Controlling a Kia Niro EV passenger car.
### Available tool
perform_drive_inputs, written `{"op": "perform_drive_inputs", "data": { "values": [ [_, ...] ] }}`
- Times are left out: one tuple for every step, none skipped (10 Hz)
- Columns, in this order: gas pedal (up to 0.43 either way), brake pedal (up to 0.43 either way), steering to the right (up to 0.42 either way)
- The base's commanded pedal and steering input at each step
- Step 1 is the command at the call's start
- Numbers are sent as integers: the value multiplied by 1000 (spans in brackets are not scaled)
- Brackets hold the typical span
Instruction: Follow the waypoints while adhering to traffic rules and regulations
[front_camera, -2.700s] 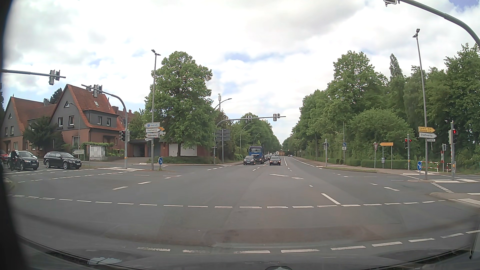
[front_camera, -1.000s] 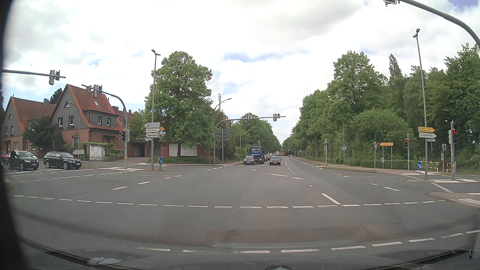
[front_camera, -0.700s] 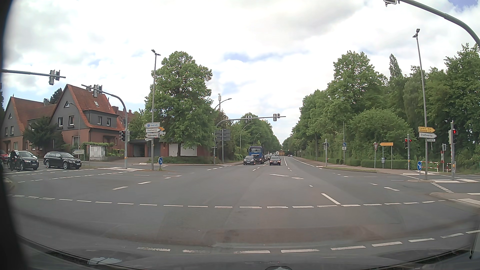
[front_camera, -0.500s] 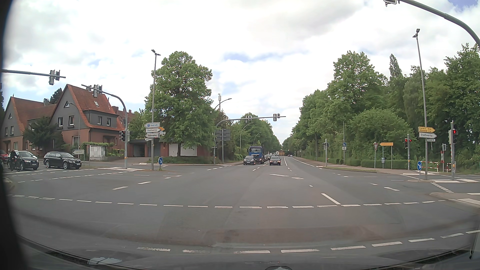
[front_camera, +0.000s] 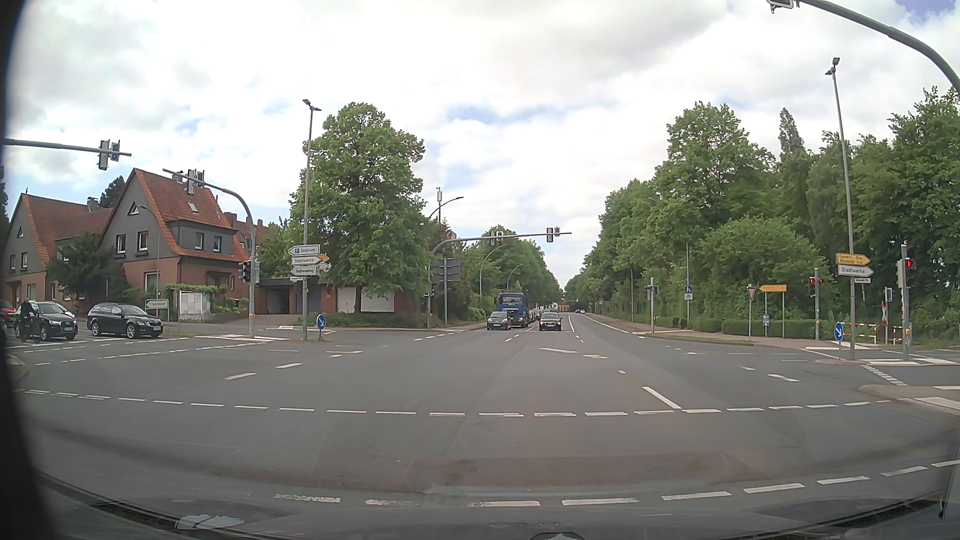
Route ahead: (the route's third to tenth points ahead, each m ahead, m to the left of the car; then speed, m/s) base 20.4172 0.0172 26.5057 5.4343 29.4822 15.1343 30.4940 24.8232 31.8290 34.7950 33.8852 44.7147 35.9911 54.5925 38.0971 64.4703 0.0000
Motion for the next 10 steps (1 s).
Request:
{"op": "perform_drive_inputs", "data": {
  "values": [
    [0,0,8],
    [0,0,8],
    [0,0,8],
    [0,0,8],
    [0,0,8],
    [0,0,8],
    [0,0,8],
    [0,0,8],
    [0,0,8],
    [0,0,8]
  ]
}}
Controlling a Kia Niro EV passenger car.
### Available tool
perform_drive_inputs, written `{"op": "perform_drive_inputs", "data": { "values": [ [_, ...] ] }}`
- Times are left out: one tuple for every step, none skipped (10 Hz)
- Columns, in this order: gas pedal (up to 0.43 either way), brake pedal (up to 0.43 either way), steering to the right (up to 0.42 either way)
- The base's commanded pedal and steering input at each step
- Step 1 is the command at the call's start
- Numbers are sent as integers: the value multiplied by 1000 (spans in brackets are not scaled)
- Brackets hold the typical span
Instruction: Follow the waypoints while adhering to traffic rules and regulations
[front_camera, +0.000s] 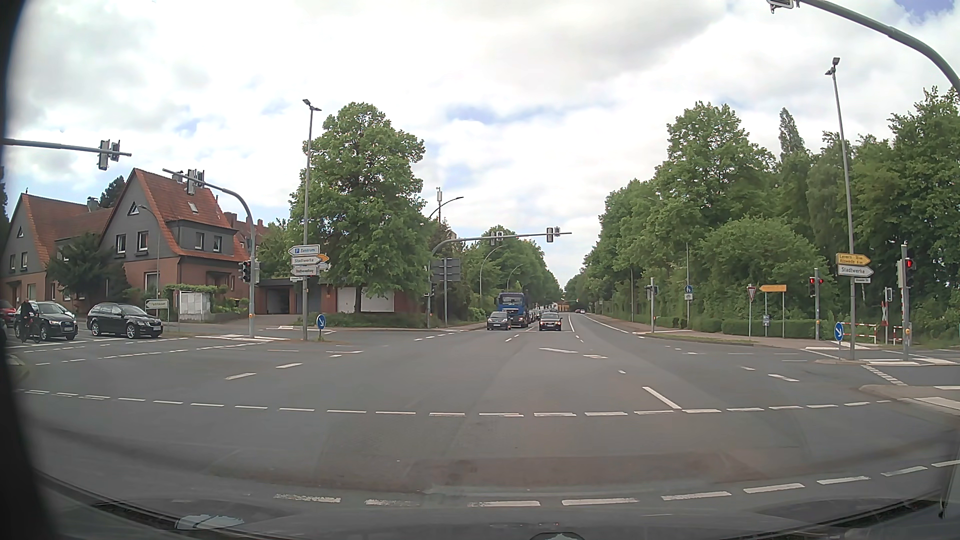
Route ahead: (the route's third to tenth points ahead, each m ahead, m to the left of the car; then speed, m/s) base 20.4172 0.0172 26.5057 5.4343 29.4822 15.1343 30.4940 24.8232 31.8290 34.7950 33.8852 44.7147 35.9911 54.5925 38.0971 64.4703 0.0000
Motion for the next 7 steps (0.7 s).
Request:
{"op": "perform_drive_inputs", "data": {
  "values": [
    [0,0,8],
    [0,0,8],
    [0,0,8],
    [0,0,8],
    [0,0,8],
    [0,0,8],
    [0,0,8]
  ]
}}
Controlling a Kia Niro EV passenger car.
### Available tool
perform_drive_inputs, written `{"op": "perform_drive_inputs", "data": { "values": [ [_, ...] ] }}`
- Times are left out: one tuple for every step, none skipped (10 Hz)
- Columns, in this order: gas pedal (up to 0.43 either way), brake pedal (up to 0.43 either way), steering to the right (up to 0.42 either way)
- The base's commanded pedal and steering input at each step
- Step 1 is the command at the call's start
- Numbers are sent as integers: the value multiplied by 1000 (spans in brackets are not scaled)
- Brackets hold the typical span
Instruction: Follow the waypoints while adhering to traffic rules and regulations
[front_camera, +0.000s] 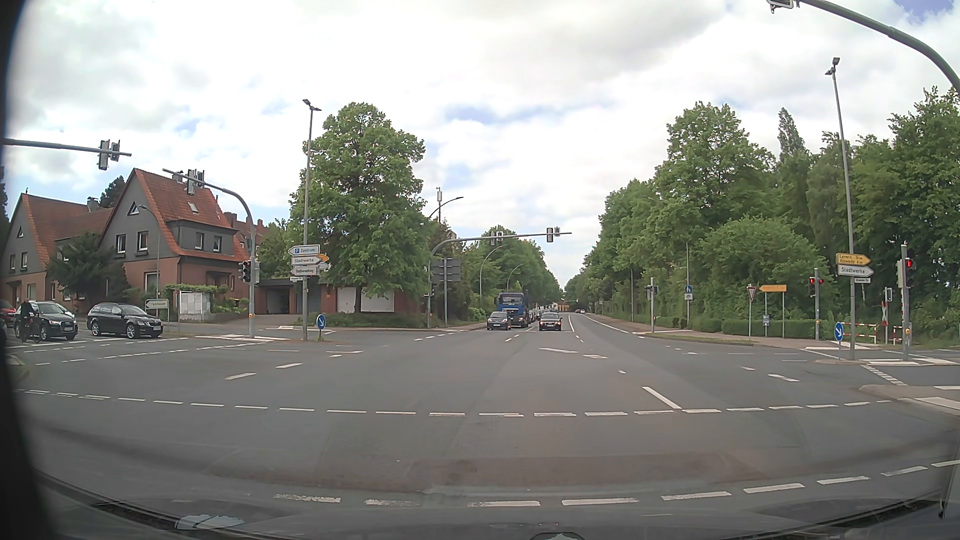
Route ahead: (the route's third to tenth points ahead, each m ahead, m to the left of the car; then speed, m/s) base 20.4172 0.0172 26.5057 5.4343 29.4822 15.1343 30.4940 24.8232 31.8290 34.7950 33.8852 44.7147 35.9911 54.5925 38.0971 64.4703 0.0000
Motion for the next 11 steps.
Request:
{"op": "perform_drive_inputs", "data": {
  "values": [
    [0,0,8],
    [0,0,8],
    [0,0,8],
    [0,0,8],
    [0,0,8],
    [0,0,8],
    [0,0,8],
    [0,0,8],
    [0,0,8],
    [0,0,8],
    [0,0,8]
  ]
}}
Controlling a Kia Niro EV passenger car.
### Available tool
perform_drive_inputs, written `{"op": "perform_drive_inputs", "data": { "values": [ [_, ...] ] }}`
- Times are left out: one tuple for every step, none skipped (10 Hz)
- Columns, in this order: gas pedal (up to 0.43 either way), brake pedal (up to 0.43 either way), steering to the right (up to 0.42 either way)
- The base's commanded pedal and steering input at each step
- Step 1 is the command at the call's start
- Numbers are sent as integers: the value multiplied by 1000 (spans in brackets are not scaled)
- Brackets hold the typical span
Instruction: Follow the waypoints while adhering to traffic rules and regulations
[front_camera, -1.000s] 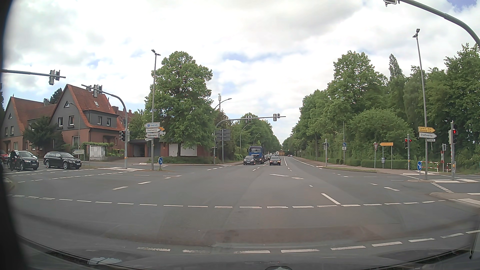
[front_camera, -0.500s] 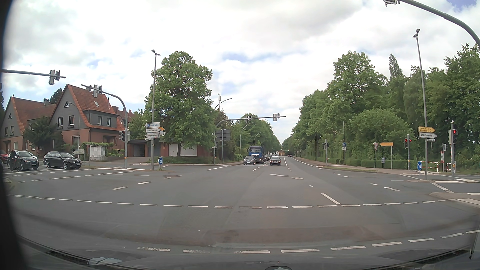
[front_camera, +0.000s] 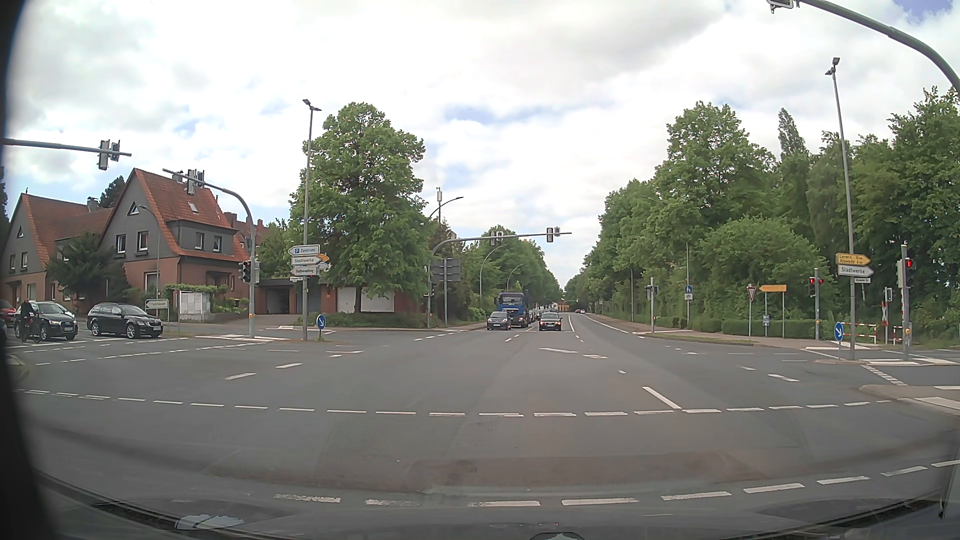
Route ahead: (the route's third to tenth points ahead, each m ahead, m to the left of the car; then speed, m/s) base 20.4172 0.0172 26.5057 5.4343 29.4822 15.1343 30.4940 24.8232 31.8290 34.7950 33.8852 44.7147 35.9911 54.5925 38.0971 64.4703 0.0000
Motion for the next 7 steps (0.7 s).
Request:
{"op": "perform_drive_inputs", "data": {
  "values": [
    [0,0,8],
    [0,0,8],
    [0,0,8],
    [0,0,8],
    [0,0,8],
    [0,0,8],
    [0,0,8]
  ]
}}
